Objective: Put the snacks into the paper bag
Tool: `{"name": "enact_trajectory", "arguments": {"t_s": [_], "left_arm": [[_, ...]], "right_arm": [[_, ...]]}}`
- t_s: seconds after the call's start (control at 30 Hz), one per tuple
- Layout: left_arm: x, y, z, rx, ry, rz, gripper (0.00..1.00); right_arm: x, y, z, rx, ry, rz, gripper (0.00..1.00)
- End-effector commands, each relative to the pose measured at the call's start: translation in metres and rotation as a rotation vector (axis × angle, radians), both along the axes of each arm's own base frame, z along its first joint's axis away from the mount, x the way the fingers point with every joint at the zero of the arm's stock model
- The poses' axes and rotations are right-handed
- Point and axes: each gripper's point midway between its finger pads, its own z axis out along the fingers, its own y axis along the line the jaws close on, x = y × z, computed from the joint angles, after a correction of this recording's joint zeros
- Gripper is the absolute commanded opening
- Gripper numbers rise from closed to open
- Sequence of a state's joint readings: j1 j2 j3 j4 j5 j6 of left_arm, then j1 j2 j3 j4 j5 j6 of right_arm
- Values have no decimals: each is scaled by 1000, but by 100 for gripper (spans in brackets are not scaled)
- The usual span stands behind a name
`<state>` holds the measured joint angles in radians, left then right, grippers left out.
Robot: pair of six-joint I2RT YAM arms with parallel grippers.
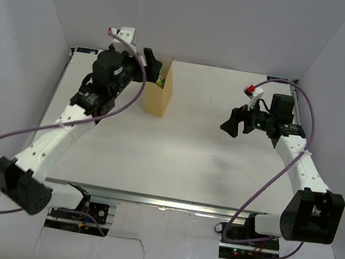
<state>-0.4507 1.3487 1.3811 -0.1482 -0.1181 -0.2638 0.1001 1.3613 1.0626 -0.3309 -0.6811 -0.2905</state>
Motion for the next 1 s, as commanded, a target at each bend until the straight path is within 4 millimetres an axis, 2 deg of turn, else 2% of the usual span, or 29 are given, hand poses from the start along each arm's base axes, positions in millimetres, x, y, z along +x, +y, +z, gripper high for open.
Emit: {"name": "enact_trajectory", "arguments": {"t_s": [0.0,0.03,0.07,0.1,0.13,0.17,0.2,0.27,0.37,0.47,0.53,0.63,0.77,0.97], "left_arm": [[-58,21,34,-100,-98,-31,96],[-66,24,11,-97,-58,-31,96],[-75,27,6,-110,-51,-32,97],[-95,35,11,-149,-60,-32,97],[-101,38,-12,-150,-16,-26,98],[-109,41,-22,-154,8,-26,98],[-124,47,-18,-178,-15,-32,98],[-137,50,-34,-194,10,-39,98],[-159,53,-73,-199,79,-65,98],[-176,58,-75,-227,66,-74,98],[-183,65,-75,-243,54,-53,98],[-187,71,-76,-248,51,-37,98],[-187,69,-76,-239,69,-44,98],[-191,71,-75,-256,73,-37,98]], "right_arm": [[9,-27,36,-79,-144,-79,95],[11,-36,37,-96,-155,-111,90],[12,-40,41,-106,-171,-127,90],[11,-44,47,-113,-187,-148,90],[14,-53,49,-131,-190,-196,90],[15,-57,49,-135,-183,-227,90],[13,-60,53,-136,-185,-244,90],[13,-66,59,-132,-175,-289,90],[2,-71,72,-130,-192,-327,90],[-4,-83,79,-129,-199,-432,90],[-3,-99,74,-146,-189,-545,90],[-12,-111,71,-164,-194,-620,90],[-24,-119,83,-152,-239,-676,90],[-27,-123,85,-141,-283,-707,90]]}}
